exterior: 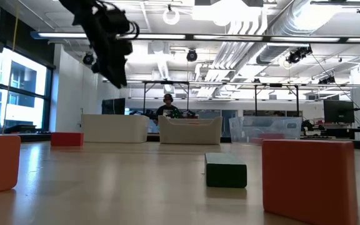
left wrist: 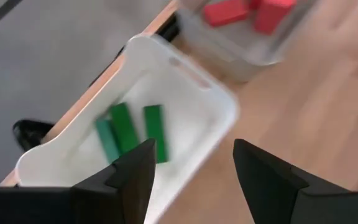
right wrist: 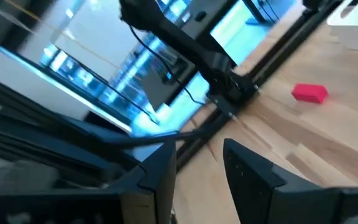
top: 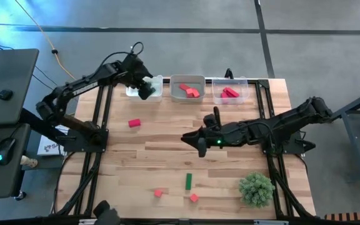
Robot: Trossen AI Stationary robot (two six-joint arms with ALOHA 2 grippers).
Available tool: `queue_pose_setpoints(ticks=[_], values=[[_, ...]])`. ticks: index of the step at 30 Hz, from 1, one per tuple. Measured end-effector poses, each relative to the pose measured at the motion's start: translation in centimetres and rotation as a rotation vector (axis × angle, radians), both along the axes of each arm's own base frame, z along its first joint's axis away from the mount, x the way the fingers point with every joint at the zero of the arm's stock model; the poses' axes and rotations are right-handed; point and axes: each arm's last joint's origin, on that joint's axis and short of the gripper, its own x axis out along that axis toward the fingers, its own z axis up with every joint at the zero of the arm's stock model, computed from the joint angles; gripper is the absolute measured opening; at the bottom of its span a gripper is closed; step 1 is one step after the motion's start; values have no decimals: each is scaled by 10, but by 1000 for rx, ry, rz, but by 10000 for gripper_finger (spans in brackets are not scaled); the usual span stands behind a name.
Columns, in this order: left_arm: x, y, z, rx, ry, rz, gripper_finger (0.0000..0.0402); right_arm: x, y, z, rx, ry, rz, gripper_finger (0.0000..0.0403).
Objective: Sort & place blocks by color
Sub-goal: Put the orange wooden block into the gray bin
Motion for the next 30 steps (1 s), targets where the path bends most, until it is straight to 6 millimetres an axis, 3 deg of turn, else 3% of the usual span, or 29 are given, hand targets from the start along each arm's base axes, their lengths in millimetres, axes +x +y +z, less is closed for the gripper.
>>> queue_pose_setpoints(ticks=[10,22,30], values=[[2,-42,35,90,-96,-117,204,30,17,-6,44,317,45,124],[8,-51,37,91,-103,-161,203,55,56,-59,225,722,162,124],[10,-56,35,58,-99,-147,202,55,77,-81,297,825,184,124]])
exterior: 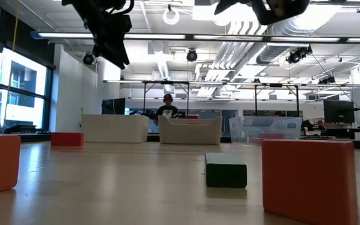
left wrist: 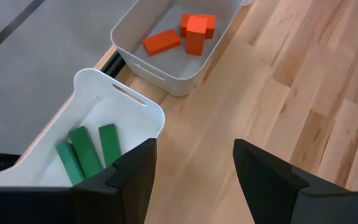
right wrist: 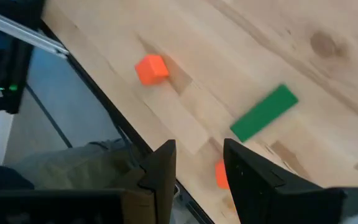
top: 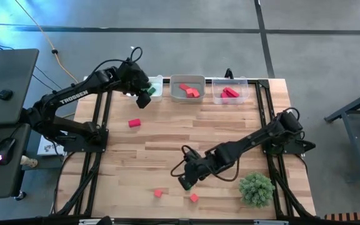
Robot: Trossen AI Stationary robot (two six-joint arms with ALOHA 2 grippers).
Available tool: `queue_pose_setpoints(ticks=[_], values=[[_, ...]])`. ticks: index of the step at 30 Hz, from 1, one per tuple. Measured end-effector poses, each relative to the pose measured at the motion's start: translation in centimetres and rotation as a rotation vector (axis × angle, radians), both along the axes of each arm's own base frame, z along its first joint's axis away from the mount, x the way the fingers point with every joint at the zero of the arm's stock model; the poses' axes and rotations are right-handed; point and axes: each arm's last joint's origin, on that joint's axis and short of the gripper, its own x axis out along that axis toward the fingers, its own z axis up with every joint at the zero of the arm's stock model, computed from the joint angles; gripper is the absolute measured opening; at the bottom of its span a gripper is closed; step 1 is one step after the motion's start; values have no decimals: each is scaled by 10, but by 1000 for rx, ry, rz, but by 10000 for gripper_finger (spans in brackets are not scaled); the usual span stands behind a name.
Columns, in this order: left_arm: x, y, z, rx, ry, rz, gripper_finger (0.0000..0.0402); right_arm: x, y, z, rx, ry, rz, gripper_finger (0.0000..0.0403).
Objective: Sort & place blocks by color
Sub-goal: Put the orange wooden block into the gray bin
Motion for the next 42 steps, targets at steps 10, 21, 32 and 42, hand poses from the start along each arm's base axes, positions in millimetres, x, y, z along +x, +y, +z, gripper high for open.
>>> queue_pose_setpoints(ticks=[10,21,32,42], values=[[7,-12,-1,-94,-37,61,203,-8,24,-17,-12,70,42,124],[30,-59,-1,-252,-84,-23,202,-16,55,-41,-71,106,120,184],[45,-101,-1,-286,-82,-95,202,-10,73,-85,-83,184,147,251],[48,-118,-1,-238,-67,-107,202,-6,74,-94,-116,174,140,252]])
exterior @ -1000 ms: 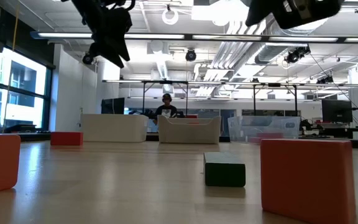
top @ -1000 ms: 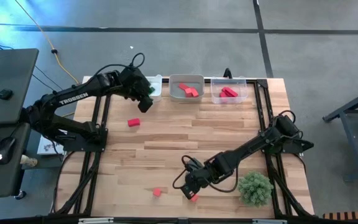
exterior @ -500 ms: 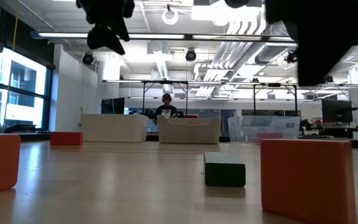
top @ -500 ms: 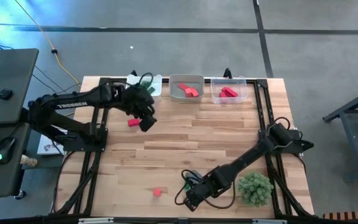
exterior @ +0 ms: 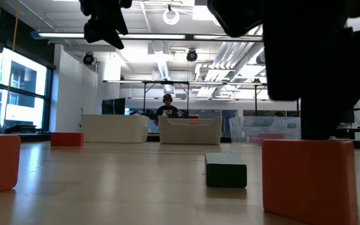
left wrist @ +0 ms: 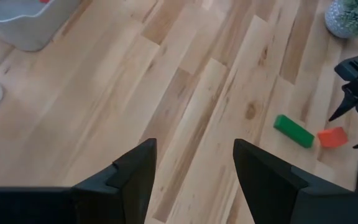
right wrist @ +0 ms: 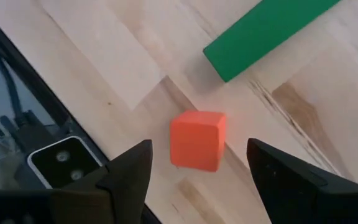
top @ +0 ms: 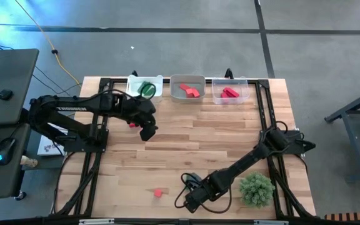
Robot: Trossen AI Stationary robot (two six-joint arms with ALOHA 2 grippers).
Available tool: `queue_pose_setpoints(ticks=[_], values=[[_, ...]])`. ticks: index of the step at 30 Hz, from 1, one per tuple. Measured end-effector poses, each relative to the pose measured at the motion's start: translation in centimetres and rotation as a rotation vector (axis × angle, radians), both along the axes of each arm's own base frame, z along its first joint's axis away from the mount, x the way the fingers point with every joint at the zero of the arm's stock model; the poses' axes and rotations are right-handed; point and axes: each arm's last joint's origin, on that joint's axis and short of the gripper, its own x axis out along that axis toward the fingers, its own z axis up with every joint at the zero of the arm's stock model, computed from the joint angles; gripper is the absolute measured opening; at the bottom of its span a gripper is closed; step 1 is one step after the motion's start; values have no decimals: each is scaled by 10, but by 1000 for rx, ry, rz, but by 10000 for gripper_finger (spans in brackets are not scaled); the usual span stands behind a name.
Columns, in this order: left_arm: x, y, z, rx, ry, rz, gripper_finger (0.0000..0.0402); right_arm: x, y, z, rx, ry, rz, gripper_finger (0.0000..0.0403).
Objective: Sort & place blocks by color
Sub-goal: Put the orange wooden block into the gray bin
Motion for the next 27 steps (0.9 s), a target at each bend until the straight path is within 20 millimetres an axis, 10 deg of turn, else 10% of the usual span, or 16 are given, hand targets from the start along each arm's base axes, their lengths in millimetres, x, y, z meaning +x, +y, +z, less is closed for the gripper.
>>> queue_pose_setpoints(ticks=[13,22,27], values=[[0,-1,0,6,0,20,202,7,6,-30,22,39,-12,245],[0,0,0,8,0,22,202,8,7,-30,11,22,12,104],[0,0,0,37,6,26,202,12,1,-30,14,24,32,104]])
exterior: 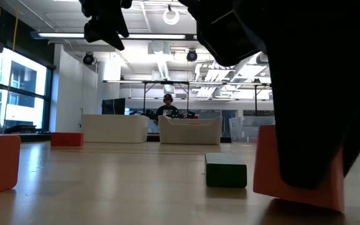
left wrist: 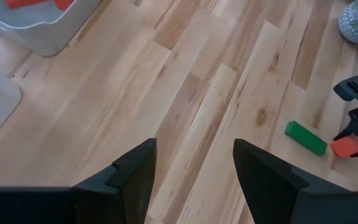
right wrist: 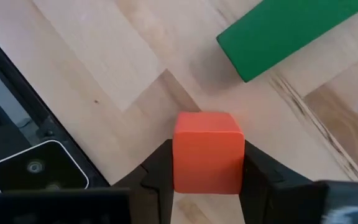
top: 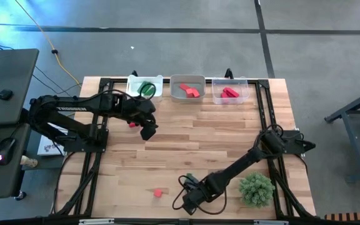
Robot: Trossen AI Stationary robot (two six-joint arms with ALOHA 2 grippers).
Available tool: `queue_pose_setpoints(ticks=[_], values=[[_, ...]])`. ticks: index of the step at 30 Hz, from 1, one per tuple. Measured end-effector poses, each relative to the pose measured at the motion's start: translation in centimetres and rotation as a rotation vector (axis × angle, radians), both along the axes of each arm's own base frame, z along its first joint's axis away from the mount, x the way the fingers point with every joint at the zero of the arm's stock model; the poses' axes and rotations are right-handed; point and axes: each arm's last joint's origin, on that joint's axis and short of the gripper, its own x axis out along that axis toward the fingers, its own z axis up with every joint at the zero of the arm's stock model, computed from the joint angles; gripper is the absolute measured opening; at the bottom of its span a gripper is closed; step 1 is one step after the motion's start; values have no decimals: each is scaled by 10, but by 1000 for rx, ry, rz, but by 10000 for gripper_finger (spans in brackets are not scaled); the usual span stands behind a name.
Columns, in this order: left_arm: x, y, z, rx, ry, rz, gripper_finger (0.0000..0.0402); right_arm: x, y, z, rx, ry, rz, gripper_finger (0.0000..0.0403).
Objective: Sort & place blocks by color
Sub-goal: Put the orange wooden block into the gray bin
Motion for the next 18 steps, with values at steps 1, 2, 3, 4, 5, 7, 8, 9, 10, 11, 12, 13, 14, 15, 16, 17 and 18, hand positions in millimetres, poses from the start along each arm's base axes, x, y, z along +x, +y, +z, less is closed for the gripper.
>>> queue_pose_setpoints(ticks=[1,2,3,4,5,7,8,9,10,11,12,13,14,15,16,17,18], values=[[0,0,0,5,2,-3,202,1,-2,0,-1,-1,6,104],[0,0,0,8,5,-8,202,3,-4,1,-3,1,7,104],[-1,0,0,11,10,-11,202,5,-8,2,-11,4,7,104],[-1,0,-1,18,14,-15,202,7,-12,3,-21,9,4,104],[-1,1,-1,27,17,-20,202,10,-17,5,-33,10,-2,104],[-1,2,-1,51,25,-27,202,17,-26,11,-53,7,-1,104],[-1,3,-1,64,29,-28,202,21,-30,16,-63,6,0,104],[-2,4,-1,77,33,-27,202,25,-35,21,-73,3,4,104],[-2,6,-1,88,36,-26,202,28,-40,25,-86,4,7,104],[-3,8,-1,99,40,-24,202,31,-46,29,-104,9,11,104],[-3,11,0,113,45,-23,202,34,-52,34,-120,14,16,104],[-4,13,0,127,51,-22,202,37,-58,40,-135,15,21,104],[-4,16,0,138,56,-22,202,41,-65,46,-151,7,22,104],[-5,19,0,147,61,-23,202,45,-71,52,-168,2,25,104],[-6,22,0,157,66,-23,202,48,-79,58,-183,5,26,104],[-7,26,0,166,71,-22,202,51,-87,63,-199,7,25,104],[-8,29,0,174,76,-19,202,54,-95,68,-209,7,25,104]])
